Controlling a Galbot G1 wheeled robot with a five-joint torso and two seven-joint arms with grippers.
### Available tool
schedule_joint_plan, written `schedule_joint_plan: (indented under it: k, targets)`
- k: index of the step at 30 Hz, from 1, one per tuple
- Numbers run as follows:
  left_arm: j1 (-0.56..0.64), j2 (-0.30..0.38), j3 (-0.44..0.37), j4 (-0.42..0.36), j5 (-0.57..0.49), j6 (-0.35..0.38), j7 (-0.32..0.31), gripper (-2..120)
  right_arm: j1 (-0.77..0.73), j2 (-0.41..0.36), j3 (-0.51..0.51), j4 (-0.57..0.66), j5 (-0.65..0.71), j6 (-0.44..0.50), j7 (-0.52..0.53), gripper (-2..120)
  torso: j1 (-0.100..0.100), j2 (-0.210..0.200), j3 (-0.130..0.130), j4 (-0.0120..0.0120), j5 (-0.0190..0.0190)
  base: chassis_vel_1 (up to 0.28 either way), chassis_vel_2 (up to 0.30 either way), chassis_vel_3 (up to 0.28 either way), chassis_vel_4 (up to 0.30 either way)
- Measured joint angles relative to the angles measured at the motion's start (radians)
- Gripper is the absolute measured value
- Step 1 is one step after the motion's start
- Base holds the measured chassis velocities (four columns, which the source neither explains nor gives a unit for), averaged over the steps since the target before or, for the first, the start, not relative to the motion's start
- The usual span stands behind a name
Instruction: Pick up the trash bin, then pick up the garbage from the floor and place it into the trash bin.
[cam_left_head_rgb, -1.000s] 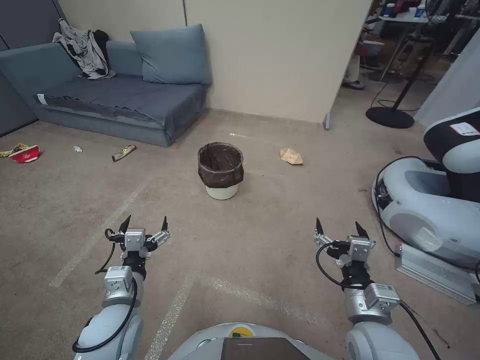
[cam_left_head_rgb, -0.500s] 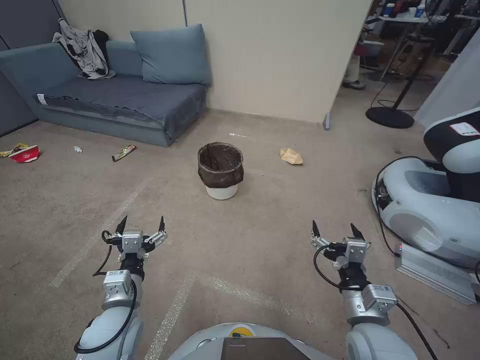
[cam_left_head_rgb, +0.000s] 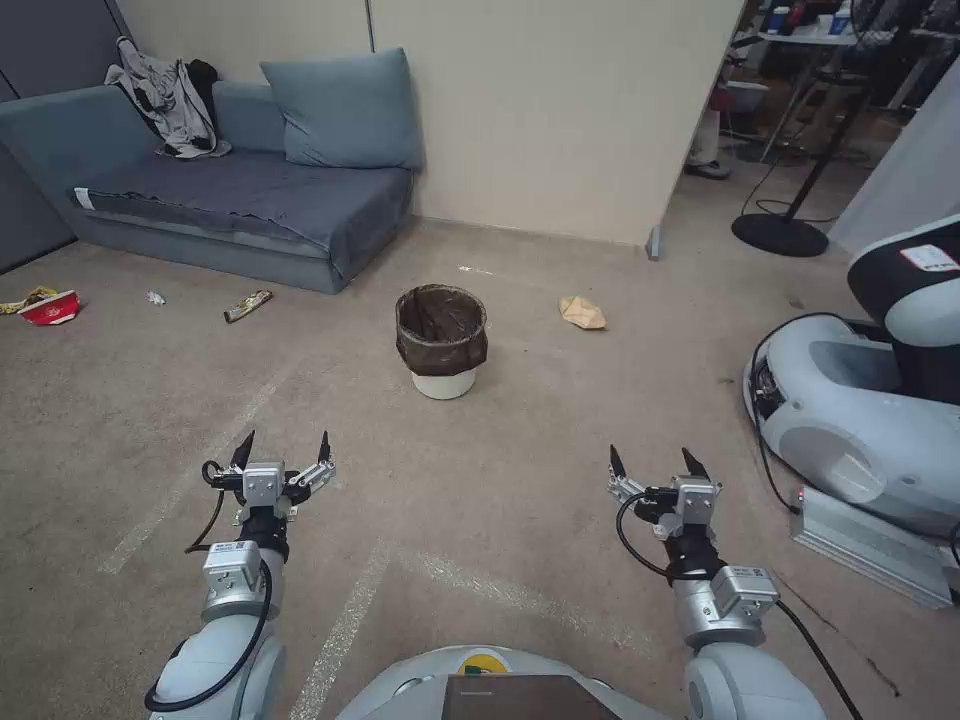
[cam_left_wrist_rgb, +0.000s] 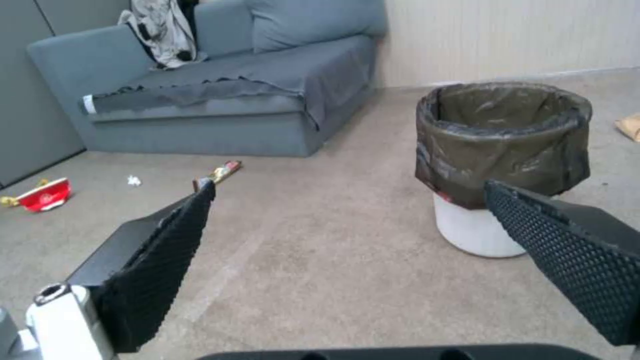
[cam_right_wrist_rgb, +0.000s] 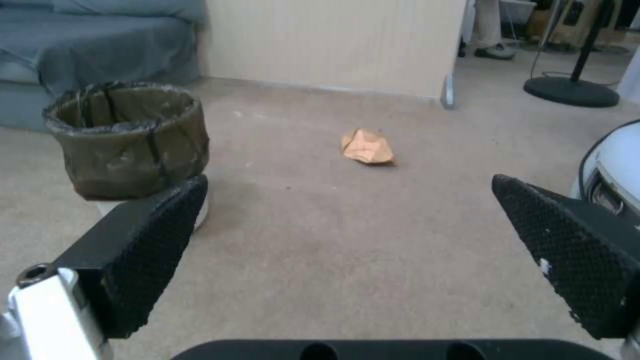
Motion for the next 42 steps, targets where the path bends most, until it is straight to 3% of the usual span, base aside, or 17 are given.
schedule_joint_plan:
  k: [42]
  targets:
    - [0.004,-0.005,-0.006,-0.002,-0.004,0.01,0.019,100,-0.003,0.0,-0.002,0.006,-0.003,0.018,0.005,100,0.0,0.0,0.0,0.0001,0.0,-0.017,0.017,0.016,-0.015]
